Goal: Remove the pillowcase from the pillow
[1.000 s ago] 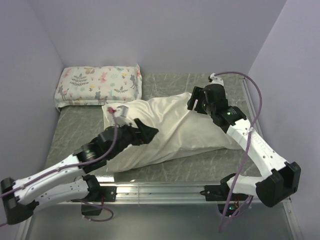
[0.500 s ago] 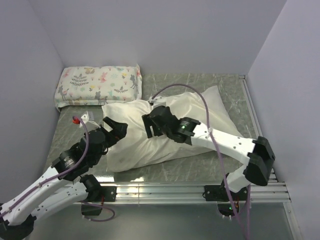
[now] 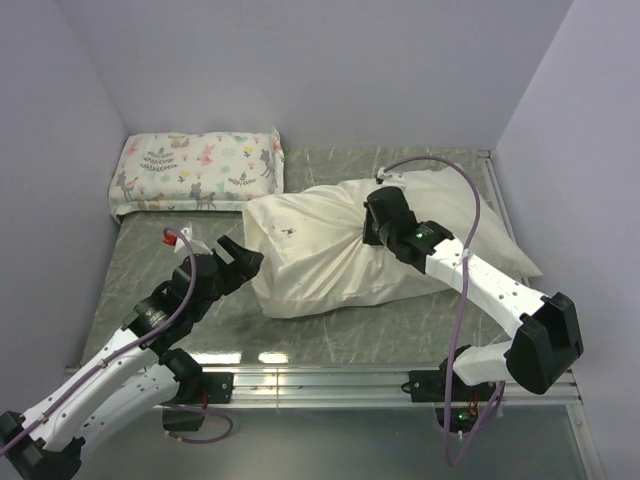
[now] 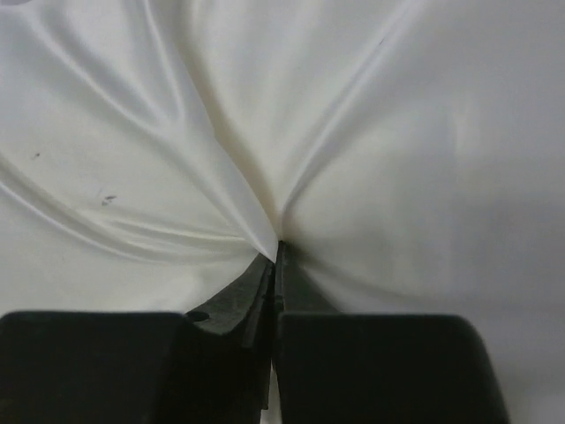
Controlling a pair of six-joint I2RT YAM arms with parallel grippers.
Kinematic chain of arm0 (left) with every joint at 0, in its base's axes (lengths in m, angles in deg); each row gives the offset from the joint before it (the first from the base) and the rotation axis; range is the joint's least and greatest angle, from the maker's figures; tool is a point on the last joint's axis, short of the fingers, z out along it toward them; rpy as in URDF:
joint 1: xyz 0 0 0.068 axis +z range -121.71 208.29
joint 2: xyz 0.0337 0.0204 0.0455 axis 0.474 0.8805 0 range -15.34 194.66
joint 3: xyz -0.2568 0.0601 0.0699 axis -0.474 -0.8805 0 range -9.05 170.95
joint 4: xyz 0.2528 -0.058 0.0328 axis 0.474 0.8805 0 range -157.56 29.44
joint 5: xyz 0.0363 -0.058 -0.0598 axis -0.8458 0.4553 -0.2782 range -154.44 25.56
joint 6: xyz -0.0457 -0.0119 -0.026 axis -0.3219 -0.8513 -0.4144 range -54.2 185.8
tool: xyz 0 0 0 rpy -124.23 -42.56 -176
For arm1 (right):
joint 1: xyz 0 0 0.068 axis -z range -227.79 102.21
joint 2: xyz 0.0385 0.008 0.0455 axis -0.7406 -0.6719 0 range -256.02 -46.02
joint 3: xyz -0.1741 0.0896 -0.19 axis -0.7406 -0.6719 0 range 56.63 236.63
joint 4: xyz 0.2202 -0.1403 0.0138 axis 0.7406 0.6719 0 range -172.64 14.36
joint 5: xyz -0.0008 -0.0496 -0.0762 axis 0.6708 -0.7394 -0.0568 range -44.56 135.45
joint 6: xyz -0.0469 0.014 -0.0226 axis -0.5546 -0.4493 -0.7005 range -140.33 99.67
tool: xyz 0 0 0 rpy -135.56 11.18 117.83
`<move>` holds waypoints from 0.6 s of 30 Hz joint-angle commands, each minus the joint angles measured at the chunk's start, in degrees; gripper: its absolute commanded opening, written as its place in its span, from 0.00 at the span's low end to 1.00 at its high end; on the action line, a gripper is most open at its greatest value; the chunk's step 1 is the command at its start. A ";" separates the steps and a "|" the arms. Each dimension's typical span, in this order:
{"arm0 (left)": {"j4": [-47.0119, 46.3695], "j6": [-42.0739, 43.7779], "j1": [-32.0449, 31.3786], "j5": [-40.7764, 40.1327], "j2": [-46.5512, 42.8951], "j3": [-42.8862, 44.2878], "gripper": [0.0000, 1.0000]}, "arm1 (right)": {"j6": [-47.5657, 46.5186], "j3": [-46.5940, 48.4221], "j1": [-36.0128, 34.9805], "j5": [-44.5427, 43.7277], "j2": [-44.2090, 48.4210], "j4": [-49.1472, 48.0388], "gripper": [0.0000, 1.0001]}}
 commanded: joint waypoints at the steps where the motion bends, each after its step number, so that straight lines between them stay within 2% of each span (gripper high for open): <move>1: -6.93 -0.70 1.71 7.61 0.66 -3.80 0.87 | -1.79 -1.92 1.59 -0.61 1.53 0.88 0.04; 5: -21.39 -3.15 1.71 16.40 0.66 -11.79 0.78 | -1.61 -2.19 2.03 2.73 1.45 0.70 0.10; 9: -31.62 -4.30 1.63 21.85 4.96 -17.68 0.75 | -1.09 -1.14 1.60 4.41 2.24 1.40 0.25; 10: -33.47 -4.74 1.54 23.34 5.75 -18.48 0.72 | -1.17 -0.26 1.07 3.88 2.59 2.19 0.28; 14: -36.56 -6.15 -1.00 23.10 6.38 -20.16 0.61 | -0.74 3.42 -3.14 0.20 4.08 5.18 0.45; 15: -36.74 -6.50 -1.71 23.01 6.46 -20.60 0.55 | -0.65 4.57 -6.37 -1.03 4.00 5.88 0.52; 17: -37.18 -7.11 -4.42 23.01 6.81 -20.95 0.51 | -0.30 8.50 -10.08 -3.75 2.60 7.90 0.59; 18: -36.83 -7.46 -5.31 23.01 7.16 -21.30 0.45 | -0.12 10.01 -13.49 -4.20 1.81 9.30 0.63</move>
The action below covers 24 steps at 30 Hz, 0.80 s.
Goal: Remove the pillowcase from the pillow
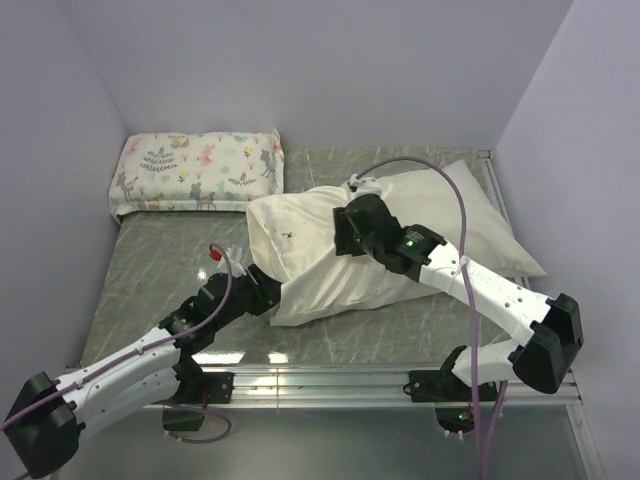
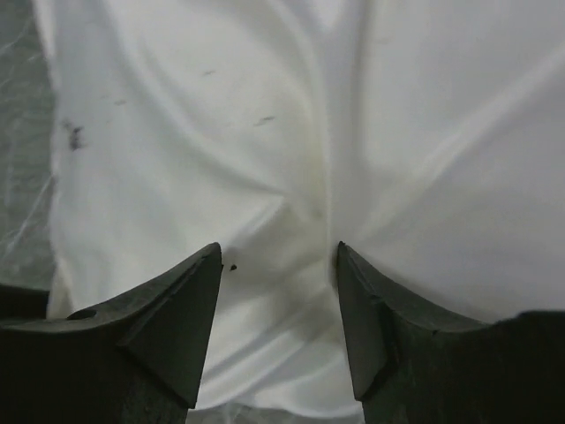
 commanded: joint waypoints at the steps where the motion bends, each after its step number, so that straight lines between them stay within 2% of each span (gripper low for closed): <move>1: -5.61 -1.87 -4.22 1.72 0.50 -0.84 0.43 | 0.95 8.94 -8.03 -3.51 -0.54 3.87 0.65; 2: -5.35 -2.83 -5.02 -0.72 0.59 -1.11 0.41 | 1.30 10.28 -9.53 -3.51 -2.63 4.49 0.66; 6: -7.45 -6.61 -7.48 -1.54 -0.02 -5.67 0.31 | 3.41 13.80 -17.52 -5.00 -7.83 6.68 0.72; 12: -10.45 -9.87 -9.77 -1.45 -0.99 -10.34 0.22 | 9.12 7.14 -24.74 -3.86 -8.10 2.48 0.72; 18: -9.13 -9.43 -10.38 -2.06 -1.08 -10.16 0.25 | 14.66 3.61 -32.99 -7.63 -12.14 3.35 0.76; 21: -8.08 -9.17 -10.30 -2.15 -1.34 -9.55 0.26 | 17.91 -0.16 -33.45 -8.51 -13.99 2.30 0.76; 24: -6.23 -9.26 -10.30 -3.03 -2.75 -9.02 0.28 | 21.16 -6.22 -33.36 -9.40 -11.54 0.02 0.68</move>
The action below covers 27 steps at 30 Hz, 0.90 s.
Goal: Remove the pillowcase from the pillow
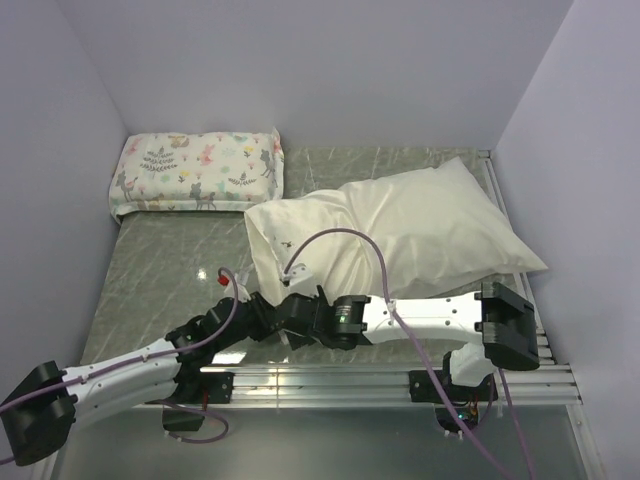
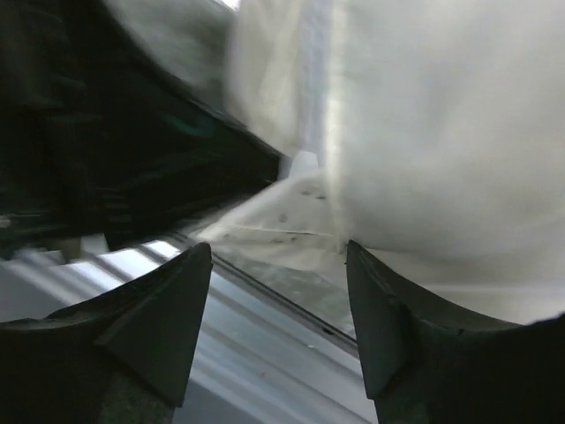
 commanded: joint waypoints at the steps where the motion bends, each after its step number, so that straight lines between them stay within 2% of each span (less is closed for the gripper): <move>1: -0.29 -0.41 -0.29 -0.82 -2.40 1.41 0.28 | 6.74 -6.90 0.41 -3.76 2.02 -2.24 0.64; 2: 0.16 -0.40 -0.29 -1.26 -2.84 1.58 0.28 | 7.36 -8.06 0.41 -4.02 3.42 -2.59 0.52; 4: 1.12 0.12 -0.29 -1.61 -3.81 2.02 0.28 | 8.76 -10.60 0.50 -4.29 4.39 -3.12 0.41; 5: 1.39 0.38 -0.29 -1.70 -3.90 2.80 0.28 | 9.21 -11.14 0.41 -4.29 4.66 -3.30 0.26; 8: 3.76 1.53 -0.37 -1.97 -3.37 5.00 0.27 | 10.35 -13.25 0.50 -3.76 5.01 -4.61 0.06; 11: 6.74 2.84 -0.29 -2.58 -4.16 7.28 0.28 | 11.58 -16.06 0.50 -3.14 5.98 -6.11 0.00; 13: 8.50 3.55 -0.29 -3.63 -5.83 8.43 0.29 | 11.76 -17.73 0.41 -2.62 6.85 -7.25 0.00; 16: 10.25 3.99 -0.29 -3.81 -6.45 9.23 0.30 | 12.55 -18.62 -0.91 -3.84 12.02 -8.49 0.21; 17: 10.09 3.99 -0.37 -3.46 -5.49 9.14 0.26 | 12.73 -18.27 -1.95 -4.54 13.00 -8.40 0.31; 19: 9.48 3.90 -0.29 -2.15 -4.34 8.88 0.21 | 13.34 -15.90 -3.27 -6.30 15.11 -6.82 0.35; 23: 5.18 2.67 -0.37 0.75 -2.67 5.28 0.10 | 14.66 -10.72 -7.05 -12.44 16.44 -4.27 0.50; 27: 2.89 1.79 -0.72 2.86 -2.14 2.82 0.06 | 15.10 -6.59 -8.12 -14.30 13.81 -5.67 0.60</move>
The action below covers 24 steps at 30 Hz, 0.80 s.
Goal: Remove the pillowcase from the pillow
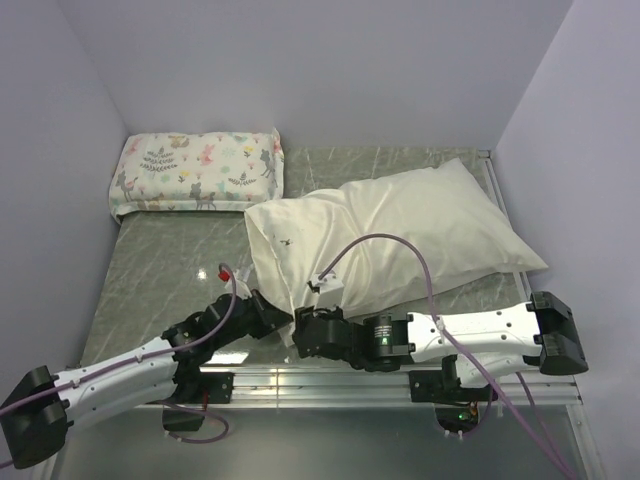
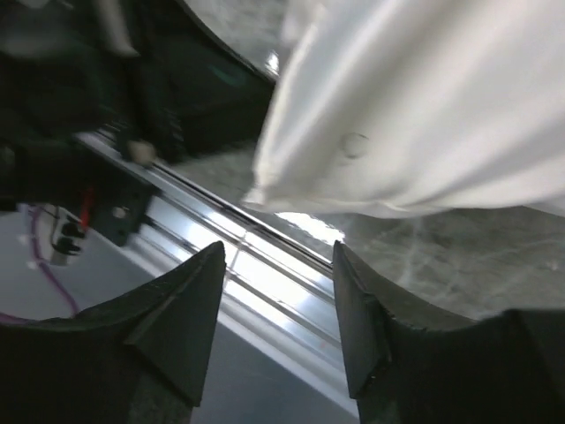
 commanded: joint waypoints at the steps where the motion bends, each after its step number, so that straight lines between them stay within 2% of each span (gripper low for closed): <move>1: -3.45 -0.74 -0.68 3.19 0.53 -1.78 0.05 | 1.70 4.42 -0.36 -5.85 -3.37 -0.87 0.62; 4: -2.84 -0.39 -0.77 4.33 0.00 -2.22 0.05 | 3.02 7.14 -0.36 -7.69 -8.46 0.98 0.73; 13: -1.43 -0.66 -0.95 7.06 -4.83 -4.68 0.04 | 6.36 1.09 3.33 -4.71 -12.35 -1.21 0.76; 15: -0.39 -0.31 -0.95 7.15 -5.10 -4.51 0.03 | 7.32 -2.14 3.77 -4.35 -11.13 -2.35 0.66; 16: -0.03 -0.22 -0.95 7.07 -5.18 -4.24 0.03 | 7.76 -3.39 3.95 -4.18 -10.43 -2.88 0.47; 18: 0.76 0.05 -0.95 6.89 -5.89 -4.07 0.04 | 8.47 -6.73 4.56 -3.04 -8.59 -4.46 0.32; 19: 1.03 0.22 -0.95 6.63 -6.06 -3.72 0.05 | 8.73 -7.52 4.56 -2.95 -8.40 -4.81 0.21; 22: 1.91 1.10 -1.03 6.28 -5.80 -2.14 0.05 | 9.26 -9.02 4.74 -2.60 -8.31 -4.82 0.04; 24: 2.52 1.98 -0.95 6.10 -5.36 -1.17 0.06 | 9.52 -9.64 4.74 -2.16 -8.75 -4.99 0.00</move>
